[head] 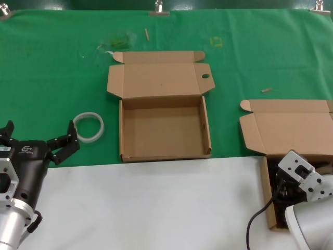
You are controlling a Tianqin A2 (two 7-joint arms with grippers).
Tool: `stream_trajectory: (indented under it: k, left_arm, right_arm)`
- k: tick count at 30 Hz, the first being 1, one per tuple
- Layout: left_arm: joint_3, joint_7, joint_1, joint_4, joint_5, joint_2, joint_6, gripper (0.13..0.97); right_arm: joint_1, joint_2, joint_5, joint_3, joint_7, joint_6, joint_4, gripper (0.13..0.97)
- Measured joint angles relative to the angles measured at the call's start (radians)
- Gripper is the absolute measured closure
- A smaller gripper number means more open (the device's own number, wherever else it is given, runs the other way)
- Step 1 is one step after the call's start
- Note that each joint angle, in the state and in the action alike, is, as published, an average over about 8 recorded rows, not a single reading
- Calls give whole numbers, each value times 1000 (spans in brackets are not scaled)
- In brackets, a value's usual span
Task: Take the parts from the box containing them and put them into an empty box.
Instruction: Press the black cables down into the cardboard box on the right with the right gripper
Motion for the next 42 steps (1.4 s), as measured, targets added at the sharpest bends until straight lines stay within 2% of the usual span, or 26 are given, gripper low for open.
stream_trajectory:
  k: [8, 16, 20, 28, 29, 37, 38, 42]
  left_arm:
    - [0, 0, 0, 0, 0, 0, 0, 132]
    - [0, 0, 0, 0, 0, 0, 0, 132]
    - [0, 0, 0, 0, 0, 0, 0, 132]
    - [0, 0, 0, 0, 0, 0, 0, 132]
    - [0, 0, 0, 0, 0, 0, 0, 132]
    - [0, 0, 0, 0, 0, 0, 0, 132]
    - [0, 0, 0, 0, 0, 0, 0, 132]
    - [0, 0, 0, 0, 0, 0, 0, 132]
  right_arm:
    - [13, 0, 3, 10, -30, -23, -22, 149]
    - [10, 0, 10, 16, -43, -37, -37, 235]
    - [6, 0, 13, 18, -45, -42, -44, 235]
    - [3, 0, 18, 22, -44, -50, -54, 388]
    - [2, 0, 19, 22, -44, -50, -54, 388]
    - [-4, 0, 29, 23, -38, -55, -53, 600]
    - [-5, 0, 30, 23, -38, -55, -53, 600]
    - [-12, 0, 34, 22, -35, -56, -50, 692]
